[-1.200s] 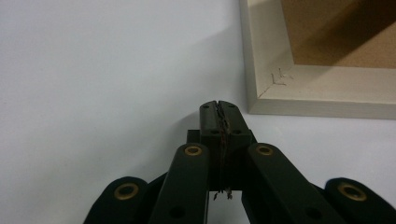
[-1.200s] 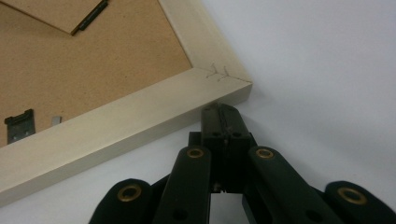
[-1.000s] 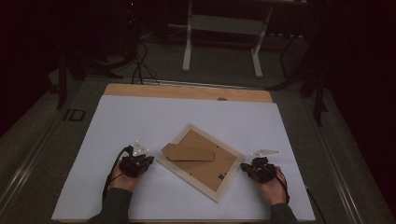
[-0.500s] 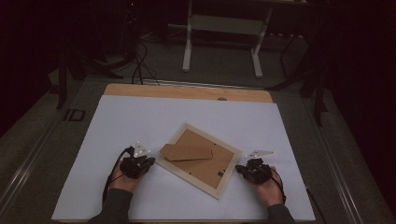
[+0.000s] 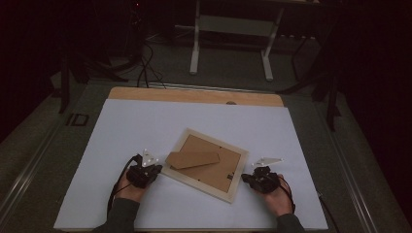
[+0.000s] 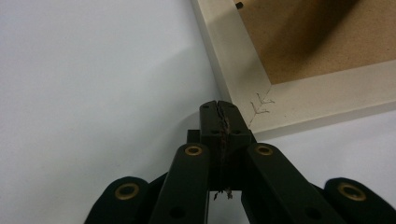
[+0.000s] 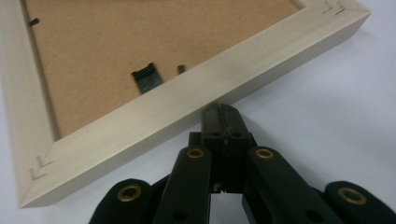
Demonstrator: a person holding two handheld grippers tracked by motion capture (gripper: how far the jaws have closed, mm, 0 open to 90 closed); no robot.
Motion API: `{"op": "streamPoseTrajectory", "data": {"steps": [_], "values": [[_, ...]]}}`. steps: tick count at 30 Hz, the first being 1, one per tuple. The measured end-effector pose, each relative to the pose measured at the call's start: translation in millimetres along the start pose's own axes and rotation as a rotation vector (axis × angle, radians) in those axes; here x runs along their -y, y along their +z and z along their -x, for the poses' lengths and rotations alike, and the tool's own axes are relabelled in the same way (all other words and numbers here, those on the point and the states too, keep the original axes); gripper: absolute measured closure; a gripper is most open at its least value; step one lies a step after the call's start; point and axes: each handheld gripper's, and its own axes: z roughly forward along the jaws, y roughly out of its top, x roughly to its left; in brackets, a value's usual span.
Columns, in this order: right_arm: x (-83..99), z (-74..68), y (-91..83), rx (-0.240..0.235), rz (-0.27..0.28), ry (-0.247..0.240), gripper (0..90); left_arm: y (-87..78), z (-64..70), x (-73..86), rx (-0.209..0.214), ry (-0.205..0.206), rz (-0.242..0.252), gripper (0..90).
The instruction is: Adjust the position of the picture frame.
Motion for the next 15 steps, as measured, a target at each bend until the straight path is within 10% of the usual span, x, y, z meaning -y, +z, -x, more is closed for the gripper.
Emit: {"op": "streamPoseTrajectory", "data": {"steps": [15], "values": [[1.6,-7.7,-4.6,-0.100,-0.072,-0.063,90.0,-1.3,7.1,1.0,-0.046,0.018,0.004,90.0]]}}
